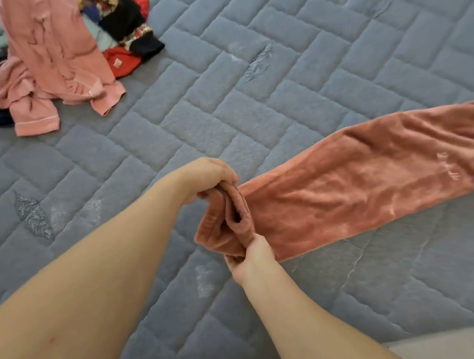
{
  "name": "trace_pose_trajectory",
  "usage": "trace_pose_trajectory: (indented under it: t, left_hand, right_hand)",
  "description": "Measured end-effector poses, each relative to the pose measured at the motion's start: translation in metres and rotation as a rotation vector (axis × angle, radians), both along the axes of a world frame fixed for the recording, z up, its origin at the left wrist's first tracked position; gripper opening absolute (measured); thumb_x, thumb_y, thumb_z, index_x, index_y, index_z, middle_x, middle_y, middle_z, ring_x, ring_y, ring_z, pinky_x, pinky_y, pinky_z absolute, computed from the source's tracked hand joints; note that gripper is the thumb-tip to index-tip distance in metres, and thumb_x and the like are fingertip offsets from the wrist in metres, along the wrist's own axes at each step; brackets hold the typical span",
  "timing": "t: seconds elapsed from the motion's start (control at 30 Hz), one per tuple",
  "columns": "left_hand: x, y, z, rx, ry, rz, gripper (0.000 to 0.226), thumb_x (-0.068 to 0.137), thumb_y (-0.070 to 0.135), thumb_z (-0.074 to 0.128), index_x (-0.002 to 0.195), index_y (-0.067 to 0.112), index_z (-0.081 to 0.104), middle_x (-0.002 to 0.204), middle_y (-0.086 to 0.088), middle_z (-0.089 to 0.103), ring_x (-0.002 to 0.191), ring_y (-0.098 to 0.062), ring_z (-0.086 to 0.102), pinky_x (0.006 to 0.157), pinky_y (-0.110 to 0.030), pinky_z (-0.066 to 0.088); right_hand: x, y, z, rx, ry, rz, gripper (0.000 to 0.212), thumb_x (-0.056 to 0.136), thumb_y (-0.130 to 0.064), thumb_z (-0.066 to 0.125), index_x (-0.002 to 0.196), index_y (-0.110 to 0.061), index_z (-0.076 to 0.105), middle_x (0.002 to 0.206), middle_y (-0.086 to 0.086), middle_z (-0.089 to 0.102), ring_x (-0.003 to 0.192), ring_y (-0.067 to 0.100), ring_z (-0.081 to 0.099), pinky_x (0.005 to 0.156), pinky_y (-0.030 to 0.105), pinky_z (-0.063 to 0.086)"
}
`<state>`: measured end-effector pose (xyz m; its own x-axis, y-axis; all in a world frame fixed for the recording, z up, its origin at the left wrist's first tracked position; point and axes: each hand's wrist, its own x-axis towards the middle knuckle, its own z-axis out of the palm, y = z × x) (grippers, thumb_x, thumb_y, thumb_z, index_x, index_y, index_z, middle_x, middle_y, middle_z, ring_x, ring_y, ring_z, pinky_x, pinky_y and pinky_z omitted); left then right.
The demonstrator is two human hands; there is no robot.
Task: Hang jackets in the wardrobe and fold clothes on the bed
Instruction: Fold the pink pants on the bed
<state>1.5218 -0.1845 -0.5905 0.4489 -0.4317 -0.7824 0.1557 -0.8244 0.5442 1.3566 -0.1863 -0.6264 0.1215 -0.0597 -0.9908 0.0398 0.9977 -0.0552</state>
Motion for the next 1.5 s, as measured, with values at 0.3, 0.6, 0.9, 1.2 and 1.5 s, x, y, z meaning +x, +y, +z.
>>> trace_pose_trajectory:
  t: [0.3, 0.6, 0.9, 1.2, 1.5]
  left_hand:
    - [-0.098, -0.246, 0.059, -0.066, 0.143, 0.223, 0.016, 0.081, -0.001, 0.039, 0.068, 0.007, 0.045, 0.07, -0.01, 0.048, 0.042, -0.018, 0.05, 0.048, -0.033, 0.057]
    - [-0.214, -0.491, 0.068, -0.051, 0.032, -0.04, 0.032, 0.087, -0.011, 0.026, 0.068, 0.003, 0.048, 0.054, -0.012, 0.057, 0.057, -0.024, 0.051, 0.064, -0.031, 0.044]
    - [-0.243, -0.555, 0.004, -0.16, -0.194, -0.253, 0.021, 0.095, 0.008, 0.042, 0.094, 0.01, 0.063, 0.09, -0.005, 0.059, 0.081, -0.024, 0.056, 0.063, -0.019, 0.048]
    - [-0.145, -0.352, -0.056, 0.477, -0.405, -0.443, 0.095, 0.054, 0.039, 0.053, 0.146, 0.036, 0.033, 0.147, -0.008, 0.04, 0.134, -0.037, 0.035, 0.112, -0.047, 0.031]
    - [-0.114, -0.285, -0.089, 0.049, -0.152, -0.171, 0.057, 0.067, 0.039, 0.087, 0.116, 0.027, 0.061, 0.118, 0.0, 0.065, 0.103, -0.016, 0.066, 0.088, -0.038, 0.056]
  right_hand:
    - [-0.117, -0.214, 0.026, -0.127, -0.188, -0.076, 0.028, 0.098, -0.007, 0.035, 0.091, -0.005, 0.062, 0.072, 0.011, 0.061, 0.067, 0.023, 0.058, 0.069, 0.036, 0.053]
    - [-0.205, -0.402, 0.023, -0.603, -0.038, 0.253, 0.055, 0.086, -0.058, 0.061, 0.136, -0.038, 0.049, 0.133, -0.004, 0.051, 0.119, 0.02, 0.053, 0.098, 0.04, 0.045]
    - [-0.24, -0.519, -0.018, -0.532, 0.005, -0.08, 0.024, 0.1, -0.026, 0.052, 0.123, -0.019, 0.055, 0.12, 0.004, 0.062, 0.095, 0.017, 0.061, 0.064, 0.028, 0.044]
    - [-0.205, -0.387, -0.051, -0.168, 0.151, 0.029, 0.078, 0.083, -0.021, 0.075, 0.146, -0.015, 0.029, 0.141, 0.015, 0.047, 0.113, 0.03, 0.053, 0.096, 0.043, 0.043]
    - [-0.133, -0.283, -0.082, -0.246, 0.065, 0.096, 0.046, 0.09, -0.023, 0.068, 0.131, -0.014, 0.05, 0.124, 0.009, 0.061, 0.107, 0.025, 0.059, 0.096, 0.039, 0.049]
